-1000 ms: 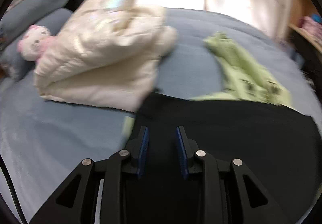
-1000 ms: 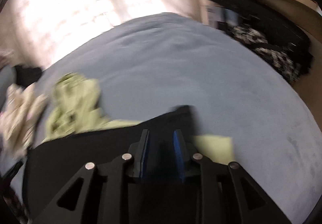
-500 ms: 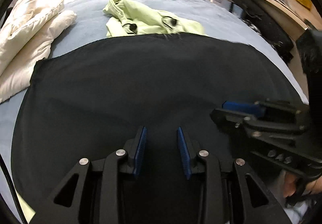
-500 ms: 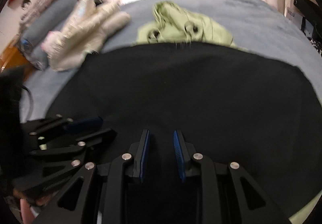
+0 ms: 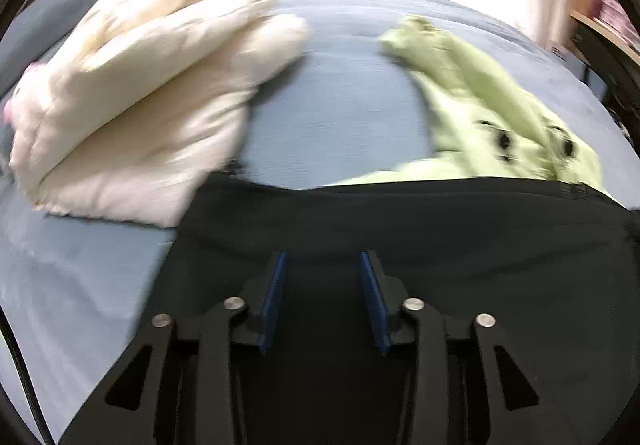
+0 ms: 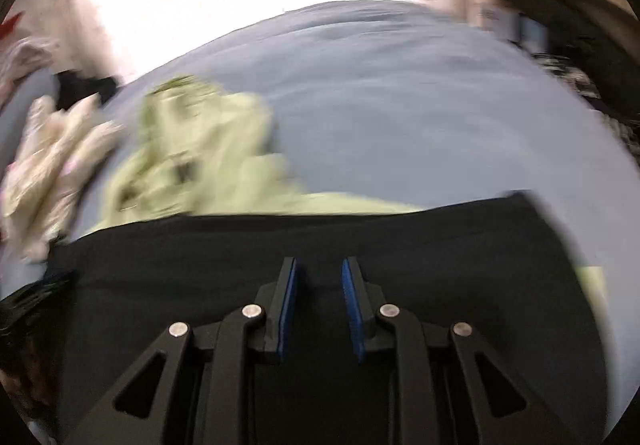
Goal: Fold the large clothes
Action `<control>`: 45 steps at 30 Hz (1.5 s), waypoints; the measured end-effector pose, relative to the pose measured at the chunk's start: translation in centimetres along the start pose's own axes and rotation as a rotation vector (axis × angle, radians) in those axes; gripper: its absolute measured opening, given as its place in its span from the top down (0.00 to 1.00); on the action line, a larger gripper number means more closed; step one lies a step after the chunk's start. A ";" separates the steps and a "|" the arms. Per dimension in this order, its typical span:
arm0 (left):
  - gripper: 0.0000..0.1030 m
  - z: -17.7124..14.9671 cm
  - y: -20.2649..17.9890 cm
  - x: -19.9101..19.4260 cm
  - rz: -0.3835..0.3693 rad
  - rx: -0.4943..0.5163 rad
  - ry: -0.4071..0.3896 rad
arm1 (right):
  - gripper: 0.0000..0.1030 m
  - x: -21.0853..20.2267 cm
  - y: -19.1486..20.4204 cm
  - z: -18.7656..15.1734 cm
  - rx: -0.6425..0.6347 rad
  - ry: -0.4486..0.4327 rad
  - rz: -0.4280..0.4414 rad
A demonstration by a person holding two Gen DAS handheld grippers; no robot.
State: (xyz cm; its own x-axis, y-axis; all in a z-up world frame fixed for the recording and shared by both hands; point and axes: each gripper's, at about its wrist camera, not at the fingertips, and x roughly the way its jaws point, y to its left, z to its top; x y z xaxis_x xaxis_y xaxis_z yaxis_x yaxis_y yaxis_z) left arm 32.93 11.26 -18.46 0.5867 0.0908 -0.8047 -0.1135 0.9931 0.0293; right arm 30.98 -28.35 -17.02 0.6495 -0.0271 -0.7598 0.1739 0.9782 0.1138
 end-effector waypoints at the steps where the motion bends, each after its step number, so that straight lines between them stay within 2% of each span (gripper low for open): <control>1: 0.61 -0.1 1.4 0.2 0.008 -0.030 0.006 | 0.79 0.0 -1.8 0.1 0.013 0.000 -0.051; 2: 0.61 -0.1 2.7 0.4 0.015 -0.060 0.014 | 0.79 0.0 -3.7 0.1 0.033 0.002 -0.104; 3: 0.61 -0.1 3.9 0.5 0.009 -0.087 0.018 | 0.79 -0.1 -5.4 0.0 0.061 0.006 -0.116; 6: 0.61 -0.2 6.1 1.1 -0.004 -0.122 0.024 | 0.82 -0.4 -9.5 -0.6 0.172 0.020 -0.060; 8: 0.61 -0.7 5.9 0.7 -0.002 -0.105 0.021 | 0.82 -0.6 -9.5 -0.7 0.147 0.022 -0.105; 12: 0.59 -0.9 5.0 1.1 0.047 -0.063 0.021 | 0.79 -0.4 -9.0 -0.7 0.127 0.024 -0.119; 16: 0.54 -0.1 4.4 1.1 0.060 -0.057 0.027 | 0.79 -0.5 -9.5 -0.9 0.126 0.028 -0.121; 18: 0.37 -0.1 4.4 0.7 0.095 -0.058 0.030 | 0.79 -0.6 -9.6 -0.9 0.132 0.039 -0.121; 19: 0.34 0.0 4.6 0.6 0.105 -0.060 0.029 | 0.78 -0.7 -9.5 -0.8 0.136 0.046 -0.121; 25: 0.34 0.2 4.6 -0.3 0.094 -0.049 0.035 | 0.76 -2.3 -9.4 -0.5 0.169 0.070 -0.084; 38: 0.34 0.9 3.3 -6.6 0.034 0.032 0.030 | 0.76 -7.7 -5.1 0.7 0.097 0.083 0.015; 42: 0.33 1.3 2.7 -8.7 -0.009 0.044 0.040 | 0.65 -9.6 -3.2 1.2 0.058 0.084 0.060; 45: 0.33 1.4 2.1 -10.0 -0.024 0.062 0.049 | 0.64 -10.6 -1.5 1.5 0.014 0.087 0.089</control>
State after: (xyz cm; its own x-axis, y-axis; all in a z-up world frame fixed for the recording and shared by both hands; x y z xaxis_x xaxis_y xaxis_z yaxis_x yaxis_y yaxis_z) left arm 27.94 12.56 -9.50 0.5489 0.0643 -0.8334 -0.0487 0.9978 0.0449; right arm 24.94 -29.87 -8.16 0.5961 0.0780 -0.7991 0.1295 0.9729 0.1915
